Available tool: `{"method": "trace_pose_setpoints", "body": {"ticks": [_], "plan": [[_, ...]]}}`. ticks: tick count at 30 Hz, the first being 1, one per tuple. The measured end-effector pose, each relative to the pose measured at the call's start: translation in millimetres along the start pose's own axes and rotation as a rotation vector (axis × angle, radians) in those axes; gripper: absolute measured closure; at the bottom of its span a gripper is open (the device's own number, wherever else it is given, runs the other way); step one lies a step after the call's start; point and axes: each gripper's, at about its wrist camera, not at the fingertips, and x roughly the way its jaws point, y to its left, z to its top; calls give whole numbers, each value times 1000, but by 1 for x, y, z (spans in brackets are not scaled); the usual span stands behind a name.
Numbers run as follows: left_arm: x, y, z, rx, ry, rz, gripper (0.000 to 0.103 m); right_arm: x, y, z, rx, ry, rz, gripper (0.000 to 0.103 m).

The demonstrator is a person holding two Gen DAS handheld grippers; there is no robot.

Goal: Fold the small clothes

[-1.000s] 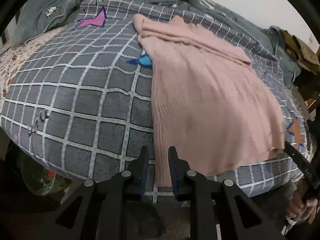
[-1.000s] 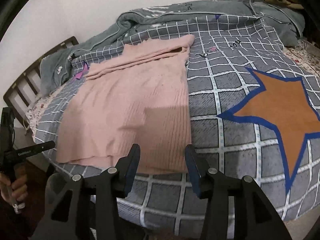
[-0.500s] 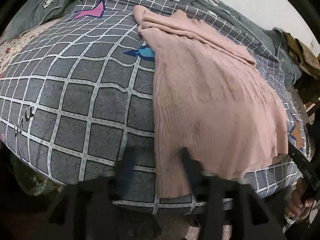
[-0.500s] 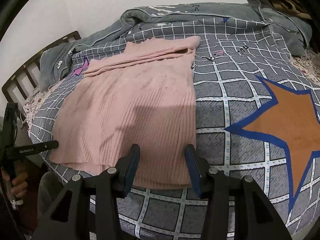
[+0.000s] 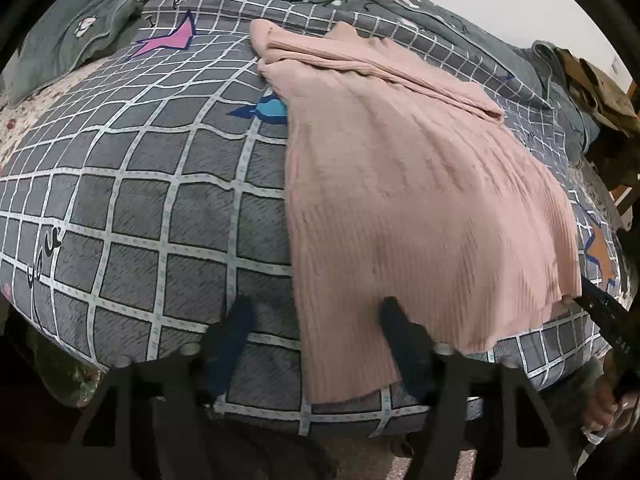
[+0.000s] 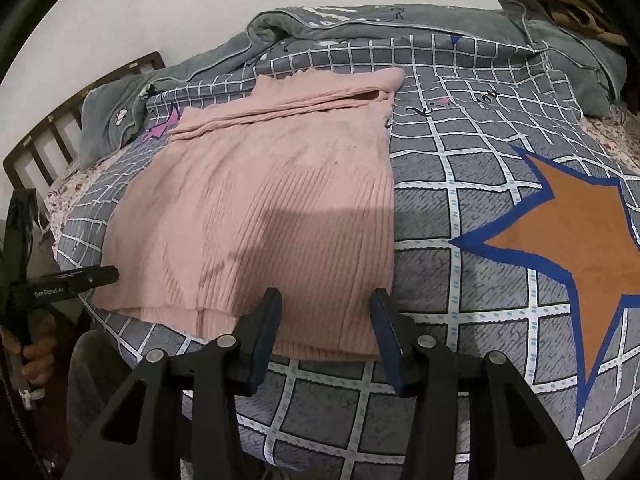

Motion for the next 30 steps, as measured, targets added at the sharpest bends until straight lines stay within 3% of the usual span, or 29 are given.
{"method": "trace_pose_setpoints", "body": {"ticks": [3, 4, 6, 9, 14, 21, 26, 30], "plan": [[0, -3, 0, -3, 2, -15, 69, 3, 1, 1, 2, 7, 10, 63], [1, -3, 0, -4, 7, -27, 81, 5, 2, 1, -8, 12, 4, 67], [2, -3, 0, -11, 19, -56, 96, 6, 2, 3, -14, 15, 1, 88], [-3, -2, 2, -11, 19, -76, 96, 1, -2, 6, 9, 12, 43, 99], [-27, 6, 4, -43, -33, -131, 97, -25, -8, 8, 67, -48, 147, 99], [-75, 11, 8, -50, -132, -174, 97, -64, -16, 18, 128, -144, 164, 100], [-93, 14, 12, -53, -169, -178, 97, -83, -24, 19, 184, -177, 192, 100], [-105, 16, 11, -49, -186, -180, 97, -96, -15, 20, 156, -212, 205, 100]]}}
